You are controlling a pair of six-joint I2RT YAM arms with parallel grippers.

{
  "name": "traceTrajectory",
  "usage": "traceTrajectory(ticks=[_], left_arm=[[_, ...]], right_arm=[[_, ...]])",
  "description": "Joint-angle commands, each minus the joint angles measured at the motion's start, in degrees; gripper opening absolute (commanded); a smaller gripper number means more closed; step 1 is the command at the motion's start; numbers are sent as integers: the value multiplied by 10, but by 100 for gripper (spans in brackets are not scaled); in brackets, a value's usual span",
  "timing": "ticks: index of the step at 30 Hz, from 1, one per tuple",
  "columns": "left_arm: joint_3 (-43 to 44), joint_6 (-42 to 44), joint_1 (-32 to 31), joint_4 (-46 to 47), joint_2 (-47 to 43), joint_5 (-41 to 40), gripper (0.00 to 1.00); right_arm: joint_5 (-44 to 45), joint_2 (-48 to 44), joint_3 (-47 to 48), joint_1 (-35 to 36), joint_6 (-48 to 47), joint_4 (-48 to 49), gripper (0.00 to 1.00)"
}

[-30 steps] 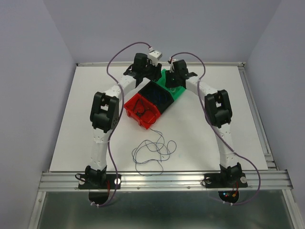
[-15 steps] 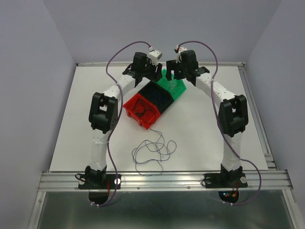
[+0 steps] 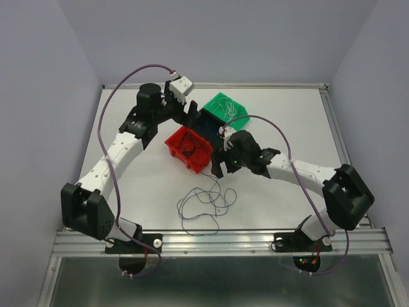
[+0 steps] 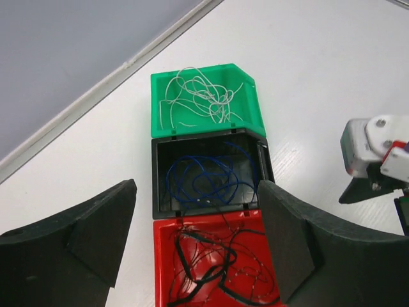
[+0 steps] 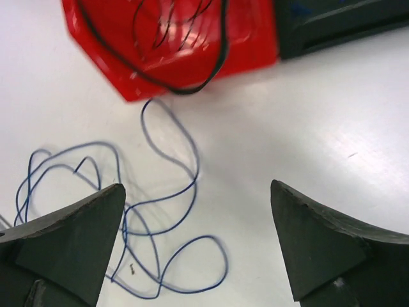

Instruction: Untangle the cables

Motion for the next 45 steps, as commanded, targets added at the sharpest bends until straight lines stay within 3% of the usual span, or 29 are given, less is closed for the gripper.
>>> traceTrajectory(ticks=[1,6,13,21,23,25,27,29,34,39,45], left_arm=[[-62,45,11,-12,-76,19,89],[-82,64,17,-77,-128,37,91],[-158,53,22,-39,-200,30,91],[-178,52,26,-30,-218,18,91],[-179,53,26,-28,-218,20,90],[-180,52,28,-29,-218,20,91],[-183,54,29,-26,-219,19,90],[-184,56,30,-25,-222,18,90],[-190,56,35,-20,-221,19,91],[-189,58,37,-22,-216,29,91],[-191,60,39,-22,-213,34,91]], right_arm=[[4,-42,-81,48,40,99,100],[0,-46,-110,102,45,139,100],[7,15,-92,127,23,145,100],[72,87,-47,175,0,111,100],[64,89,-47,177,-5,94,88],[46,81,-50,185,-7,94,57],[62,64,-55,194,-2,90,17],[74,46,-61,198,2,87,3],[193,-42,-93,198,52,85,1],[105,-120,-116,223,51,75,1],[77,-57,-98,276,48,63,1]])
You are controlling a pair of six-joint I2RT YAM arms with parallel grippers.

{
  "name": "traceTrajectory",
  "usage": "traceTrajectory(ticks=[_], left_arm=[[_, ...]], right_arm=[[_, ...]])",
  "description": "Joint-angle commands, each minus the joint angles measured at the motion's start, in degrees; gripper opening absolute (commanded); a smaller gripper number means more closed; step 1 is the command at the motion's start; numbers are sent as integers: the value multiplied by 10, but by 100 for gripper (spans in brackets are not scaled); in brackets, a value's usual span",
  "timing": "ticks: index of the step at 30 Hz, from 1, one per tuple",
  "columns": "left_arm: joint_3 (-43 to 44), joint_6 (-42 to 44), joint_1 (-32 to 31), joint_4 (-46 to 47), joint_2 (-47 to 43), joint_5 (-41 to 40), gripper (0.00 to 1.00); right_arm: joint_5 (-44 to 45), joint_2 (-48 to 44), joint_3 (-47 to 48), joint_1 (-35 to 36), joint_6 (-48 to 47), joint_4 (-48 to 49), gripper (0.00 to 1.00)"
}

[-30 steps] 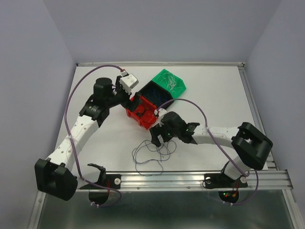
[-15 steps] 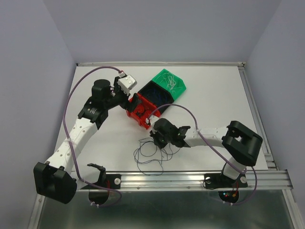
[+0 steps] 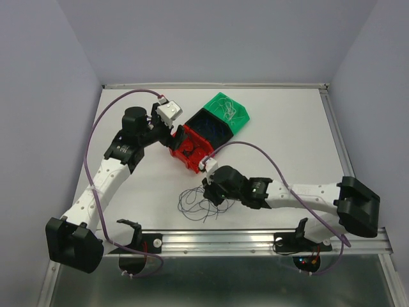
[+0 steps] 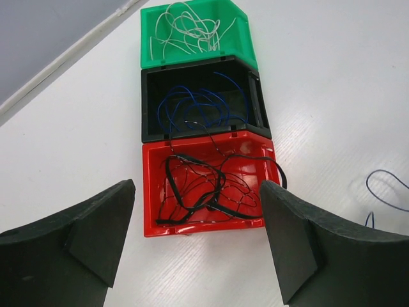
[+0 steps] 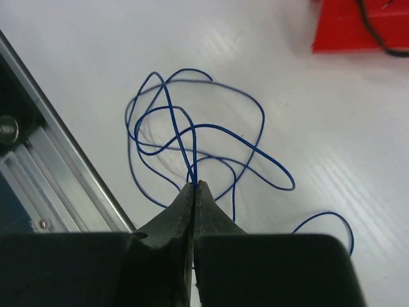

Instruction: Untangle the cables

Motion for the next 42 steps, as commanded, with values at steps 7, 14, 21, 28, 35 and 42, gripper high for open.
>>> traceTrajectory(ticks=[7,14,21,28,35,42], left_arm=[[-6,10,4,26,-10,20,90],[-8,10,5,26,-18,20,90],[-8,10,6,24,-17,23,90],[-5,10,7,24,-15,23,90],[-6,11,9,25,-11,20,90],[-4,12,12,24,-5,24,90]], right_arm=[[8,109,34,58,20,-14,97],[43,134,53,93,5,-13,100],[-4,186,84,121,-26,-17,100],[14,252,119,134,-29,-50,100],[45,276,119,134,-14,-85,1],[218,173,85,125,34,-70,1]])
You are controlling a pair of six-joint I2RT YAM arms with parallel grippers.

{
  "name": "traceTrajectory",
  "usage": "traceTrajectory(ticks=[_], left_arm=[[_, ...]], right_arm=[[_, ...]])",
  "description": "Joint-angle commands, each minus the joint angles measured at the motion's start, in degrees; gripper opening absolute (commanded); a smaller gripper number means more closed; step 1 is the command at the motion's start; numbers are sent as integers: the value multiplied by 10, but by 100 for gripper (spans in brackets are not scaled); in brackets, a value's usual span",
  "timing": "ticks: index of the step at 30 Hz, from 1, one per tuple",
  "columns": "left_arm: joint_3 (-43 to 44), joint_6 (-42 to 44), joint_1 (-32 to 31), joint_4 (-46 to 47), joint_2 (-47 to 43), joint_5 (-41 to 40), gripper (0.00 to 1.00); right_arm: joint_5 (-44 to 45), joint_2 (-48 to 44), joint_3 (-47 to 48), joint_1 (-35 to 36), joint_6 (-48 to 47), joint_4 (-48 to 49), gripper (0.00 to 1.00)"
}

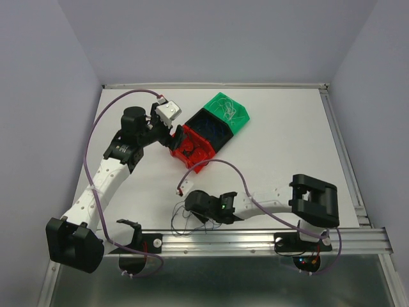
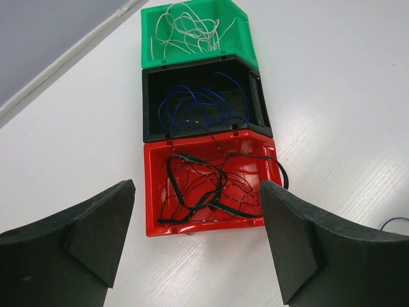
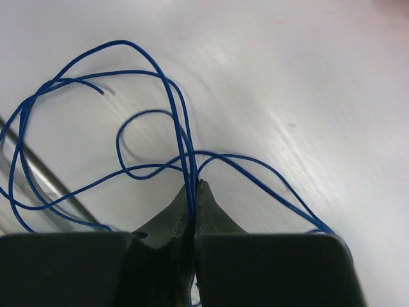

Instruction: Untangle the cables

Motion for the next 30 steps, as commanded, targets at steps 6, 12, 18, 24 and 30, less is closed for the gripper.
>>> traceTrajectory(ticks=[6,12,18,24,30], left_arm=[[-6,7,7,25,-11,13,90],[-9,-2,12,35,-12,4,90],[-12,-12,27,47,-16,-13,90],[-13,-32,59,69,-18,-27,90],[-19,-45,98,87,-26,-14,90]], right_arm=[[181,-184,-3,-82,40,-29,0],[203,-212,71,-200,9,-25,1],[157,-184,174,-264,-32,11,0],[162,-95,320,-298,-48,21,1],[164,-9,381,-337,-19,70,0]])
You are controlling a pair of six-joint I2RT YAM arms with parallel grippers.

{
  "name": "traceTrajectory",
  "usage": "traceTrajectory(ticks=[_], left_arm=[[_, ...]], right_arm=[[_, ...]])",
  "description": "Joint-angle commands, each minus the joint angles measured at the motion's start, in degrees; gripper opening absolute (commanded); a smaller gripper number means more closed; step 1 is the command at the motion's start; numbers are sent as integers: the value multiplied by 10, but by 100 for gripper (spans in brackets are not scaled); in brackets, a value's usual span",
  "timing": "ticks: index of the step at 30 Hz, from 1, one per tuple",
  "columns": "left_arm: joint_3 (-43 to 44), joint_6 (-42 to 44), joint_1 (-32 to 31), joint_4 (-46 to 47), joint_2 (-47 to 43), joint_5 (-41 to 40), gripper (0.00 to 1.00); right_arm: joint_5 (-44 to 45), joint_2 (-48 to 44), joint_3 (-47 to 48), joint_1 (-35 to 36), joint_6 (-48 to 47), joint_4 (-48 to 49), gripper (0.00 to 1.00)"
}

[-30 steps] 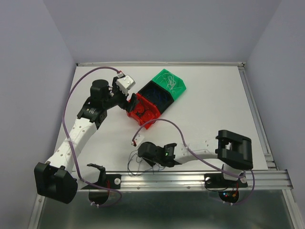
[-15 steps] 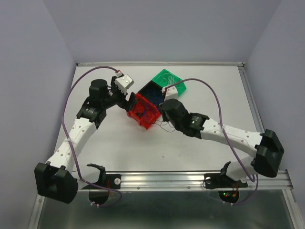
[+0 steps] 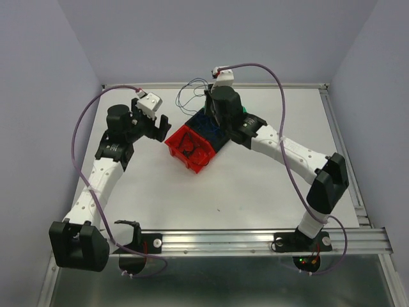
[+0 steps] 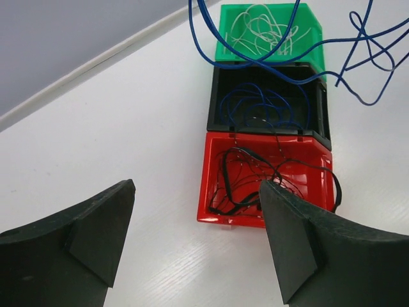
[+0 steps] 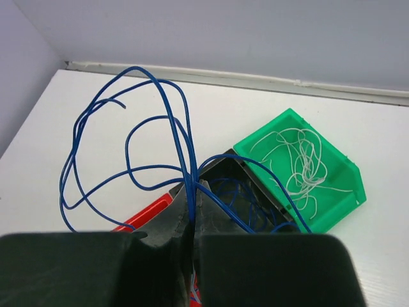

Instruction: Untangle the cables

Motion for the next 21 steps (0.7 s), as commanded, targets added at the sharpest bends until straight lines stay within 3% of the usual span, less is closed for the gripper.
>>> traceTrajectory(ticks=[1,3,8,21], left_arm=[[-9,-15,14,47,-26,7,90],[-11,-15,15,48,-29,4,90],[-12,-14,17,51,-31,2,90],[-14,-13,17,52,-27,8,90]], right_arm=[[11,30,10,-28,28,93,1],[5,31,-28,-38,56,195,0],[11,56,-96,-54,132,295,1],[51,168,-179,-67,150,344,0]])
